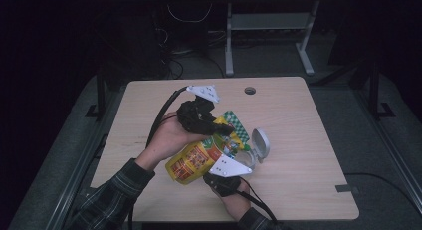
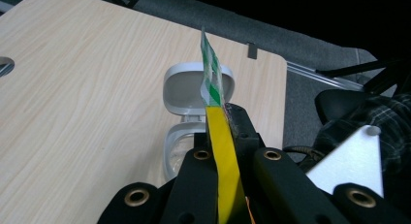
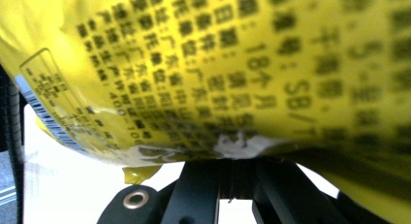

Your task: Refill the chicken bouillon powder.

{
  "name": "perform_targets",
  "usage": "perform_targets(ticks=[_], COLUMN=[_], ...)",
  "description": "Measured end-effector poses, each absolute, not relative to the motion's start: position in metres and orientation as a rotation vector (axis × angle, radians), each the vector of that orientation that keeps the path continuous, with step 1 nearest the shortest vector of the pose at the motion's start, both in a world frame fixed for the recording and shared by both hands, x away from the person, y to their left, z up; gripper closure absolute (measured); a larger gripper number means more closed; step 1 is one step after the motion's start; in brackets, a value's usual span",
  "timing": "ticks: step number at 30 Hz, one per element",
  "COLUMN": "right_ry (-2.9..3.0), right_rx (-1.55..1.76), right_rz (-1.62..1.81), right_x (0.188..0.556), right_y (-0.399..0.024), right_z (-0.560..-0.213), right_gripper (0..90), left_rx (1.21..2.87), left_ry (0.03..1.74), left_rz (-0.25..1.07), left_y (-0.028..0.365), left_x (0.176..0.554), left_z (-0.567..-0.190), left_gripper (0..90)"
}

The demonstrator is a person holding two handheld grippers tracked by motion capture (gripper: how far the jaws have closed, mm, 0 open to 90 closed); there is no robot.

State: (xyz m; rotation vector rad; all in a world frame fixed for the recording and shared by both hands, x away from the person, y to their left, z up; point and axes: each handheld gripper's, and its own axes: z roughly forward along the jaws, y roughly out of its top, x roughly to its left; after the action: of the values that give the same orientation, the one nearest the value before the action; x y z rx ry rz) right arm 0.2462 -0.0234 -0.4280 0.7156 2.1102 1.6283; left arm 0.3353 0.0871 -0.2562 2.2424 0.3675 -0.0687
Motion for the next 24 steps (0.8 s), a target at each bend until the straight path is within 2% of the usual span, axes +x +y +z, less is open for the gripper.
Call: perform_targets(ticks=[24], right_ry=[2.123], right_rx=[0.75], right_rz=[1.707], right_x=[0.248], right_y=[-0.019], right_z=[-0.432], right_gripper=[90.0], left_rx=[2.413], left_ry=[0.392], left_rz=[-0.092], left_y=[0.058], left_x=[0.359], left_z=[-0.272], left_gripper=[90.0])
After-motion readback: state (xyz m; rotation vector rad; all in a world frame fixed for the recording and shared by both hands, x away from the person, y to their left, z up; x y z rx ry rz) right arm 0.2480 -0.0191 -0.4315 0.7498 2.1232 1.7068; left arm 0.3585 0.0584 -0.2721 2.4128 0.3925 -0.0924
